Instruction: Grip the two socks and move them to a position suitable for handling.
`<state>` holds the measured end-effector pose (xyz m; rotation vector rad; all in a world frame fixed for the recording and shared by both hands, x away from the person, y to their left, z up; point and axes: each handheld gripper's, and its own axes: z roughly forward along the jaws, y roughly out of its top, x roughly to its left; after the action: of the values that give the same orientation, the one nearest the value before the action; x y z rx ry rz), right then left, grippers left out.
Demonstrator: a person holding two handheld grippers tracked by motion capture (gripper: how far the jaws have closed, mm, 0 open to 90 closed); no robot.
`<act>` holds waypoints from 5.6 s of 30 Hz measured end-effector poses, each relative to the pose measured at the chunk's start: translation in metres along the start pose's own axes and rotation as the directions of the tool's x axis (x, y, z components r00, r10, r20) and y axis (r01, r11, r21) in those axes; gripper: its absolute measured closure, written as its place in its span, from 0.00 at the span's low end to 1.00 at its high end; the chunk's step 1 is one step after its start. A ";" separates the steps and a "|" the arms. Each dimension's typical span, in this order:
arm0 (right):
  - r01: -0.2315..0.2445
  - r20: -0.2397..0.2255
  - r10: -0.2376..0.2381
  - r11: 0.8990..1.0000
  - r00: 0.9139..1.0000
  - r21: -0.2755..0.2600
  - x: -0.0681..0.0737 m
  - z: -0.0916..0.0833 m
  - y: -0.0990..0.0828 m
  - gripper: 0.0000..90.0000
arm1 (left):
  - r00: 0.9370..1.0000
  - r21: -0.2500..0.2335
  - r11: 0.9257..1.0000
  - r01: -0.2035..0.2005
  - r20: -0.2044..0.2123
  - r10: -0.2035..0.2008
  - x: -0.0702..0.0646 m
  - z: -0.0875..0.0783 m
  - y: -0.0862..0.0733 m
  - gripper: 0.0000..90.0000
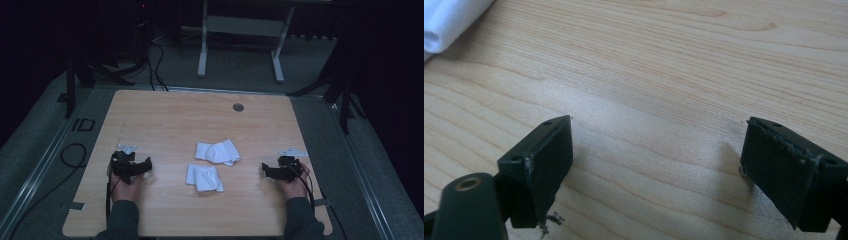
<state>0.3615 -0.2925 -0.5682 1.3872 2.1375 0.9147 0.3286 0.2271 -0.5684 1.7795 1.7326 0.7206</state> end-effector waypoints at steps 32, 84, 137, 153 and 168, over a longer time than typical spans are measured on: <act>0.077 -0.016 -0.077 0.997 0.997 -0.022 0.027 -0.034 0.012 0.84 | 1.000 0.000 1.000 0.002 0.000 -0.002 0.000 0.000 0.000 0.15; 0.394 -0.324 -0.374 0.919 0.869 -0.006 0.173 -0.012 0.050 0.74 | 1.000 -0.002 1.000 0.005 -0.001 -0.005 0.000 0.000 0.000 0.15; 0.341 -0.145 -0.348 0.938 0.926 -0.068 0.107 -0.097 0.075 0.98 | 1.000 -0.002 1.000 0.005 -0.001 -0.005 0.000 0.000 0.000 0.15; 0.333 -0.054 -0.331 0.942 0.942 0.036 0.079 -0.083 0.057 0.87 | 1.000 -0.002 1.000 0.005 -0.001 -0.005 -0.001 0.000 0.000 0.15; 0.337 -0.119 -0.318 0.918 0.941 0.211 0.074 -0.029 0.016 1.00 | 1.000 -0.001 1.000 0.003 -0.002 -0.003 0.000 0.000 0.000 0.15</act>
<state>0.3222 -0.2294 -0.5365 1.0518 2.5043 0.6193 0.3285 0.2266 -0.5685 1.7760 1.7352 0.7219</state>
